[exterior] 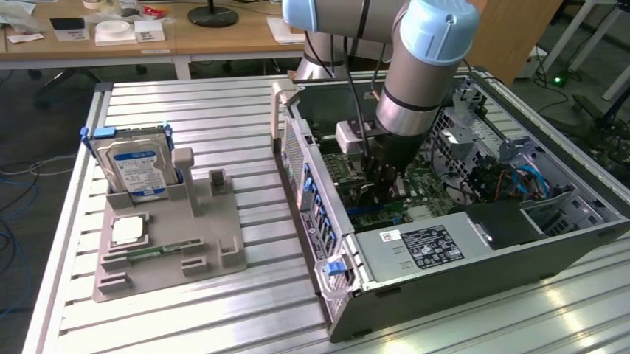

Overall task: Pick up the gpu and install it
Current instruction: 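Insert the gpu into the slot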

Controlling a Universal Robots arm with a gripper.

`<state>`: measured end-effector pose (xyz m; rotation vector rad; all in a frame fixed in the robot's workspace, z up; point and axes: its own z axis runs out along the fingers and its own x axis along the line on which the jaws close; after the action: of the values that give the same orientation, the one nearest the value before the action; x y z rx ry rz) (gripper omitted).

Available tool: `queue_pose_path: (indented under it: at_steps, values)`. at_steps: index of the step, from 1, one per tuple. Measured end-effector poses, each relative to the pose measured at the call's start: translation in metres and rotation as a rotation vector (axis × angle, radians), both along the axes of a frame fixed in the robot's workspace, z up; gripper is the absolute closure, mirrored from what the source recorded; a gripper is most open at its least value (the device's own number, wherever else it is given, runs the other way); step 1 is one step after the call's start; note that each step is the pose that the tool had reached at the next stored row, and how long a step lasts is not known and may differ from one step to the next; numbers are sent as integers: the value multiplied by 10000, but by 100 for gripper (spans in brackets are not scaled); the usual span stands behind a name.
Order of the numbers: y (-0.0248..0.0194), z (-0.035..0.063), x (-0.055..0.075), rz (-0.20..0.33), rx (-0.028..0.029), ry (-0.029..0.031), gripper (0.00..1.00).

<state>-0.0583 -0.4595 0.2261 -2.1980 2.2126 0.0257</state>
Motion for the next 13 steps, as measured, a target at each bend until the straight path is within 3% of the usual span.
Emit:
queue_pose_path:
  at_steps: [13]
  values:
    - [-10,25,0,0,-5,0,72]
